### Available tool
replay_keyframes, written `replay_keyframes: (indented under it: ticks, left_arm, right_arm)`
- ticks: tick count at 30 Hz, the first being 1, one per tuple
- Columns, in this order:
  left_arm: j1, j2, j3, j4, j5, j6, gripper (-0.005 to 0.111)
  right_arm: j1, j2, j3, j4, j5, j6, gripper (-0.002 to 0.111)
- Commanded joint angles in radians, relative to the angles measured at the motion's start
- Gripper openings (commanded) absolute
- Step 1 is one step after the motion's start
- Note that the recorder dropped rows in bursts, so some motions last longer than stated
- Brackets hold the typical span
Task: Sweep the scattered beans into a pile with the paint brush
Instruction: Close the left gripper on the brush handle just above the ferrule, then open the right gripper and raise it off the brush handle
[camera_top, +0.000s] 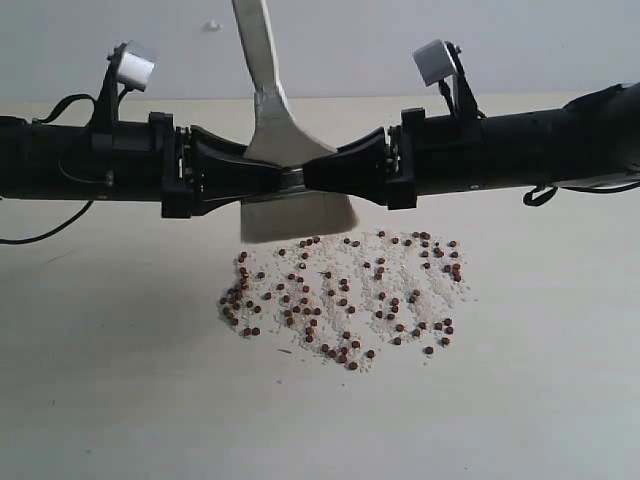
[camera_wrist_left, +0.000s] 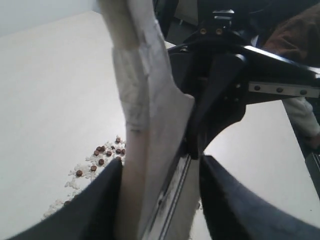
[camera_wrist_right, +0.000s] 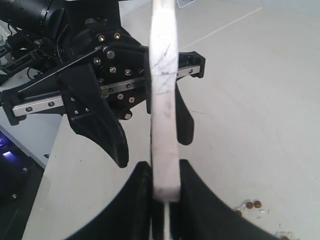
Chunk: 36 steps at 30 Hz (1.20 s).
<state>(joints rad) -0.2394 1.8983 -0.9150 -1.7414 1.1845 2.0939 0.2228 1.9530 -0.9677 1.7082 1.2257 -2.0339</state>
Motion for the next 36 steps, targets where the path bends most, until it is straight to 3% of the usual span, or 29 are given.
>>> replay_keyframes:
  ticks: [1, 3, 7, 8, 14, 23, 31, 36]
  left_arm:
    - [-0.007, -0.004, -0.007, -0.003, 0.037, 0.002, 0.039]
    - [-0.007, -0.004, -0.007, -0.003, 0.037, 0.002, 0.030]
    - [-0.007, -0.004, -0.007, -0.003, 0.037, 0.002, 0.002]
    - [-0.007, -0.004, -0.007, -0.003, 0.037, 0.002, 0.000]
    - [-0.007, -0.004, -0.007, -0.003, 0.037, 0.002, 0.000]
    - [-0.007, -0.004, -0.019, 0.022, 0.037, 0.002, 0.000]
    - [-0.002, -0.004, -0.019, 0.022, 0.037, 0.002, 0.000]
    - [0.002, -0.004, -0.019, 0.028, 0.037, 0.002, 0.000]
  right_arm:
    - [0.003, -0.003, -0.008, 0.036, -0.005, -0.001, 0.000]
    - [0.003, -0.003, -0.008, 0.036, -0.005, -0.001, 0.000]
    - [0.003, -0.003, -0.008, 0.036, -0.005, -0.001, 0.000]
    - [0.003, -0.003, -0.008, 0.036, -0.005, -0.001, 0.000]
    - [0.003, -0.003, -0.008, 0.036, -0.005, 0.007, 0.003]
    - [0.003, -0.003, -0.008, 0.036, -0.005, 0.051, 0.040]
    - [0.003, -0.003, -0.008, 0.036, -0.005, 0.051, 0.051]
    - [0.003, -0.009, -0.008, 0.036, -0.005, 0.074, 0.067]
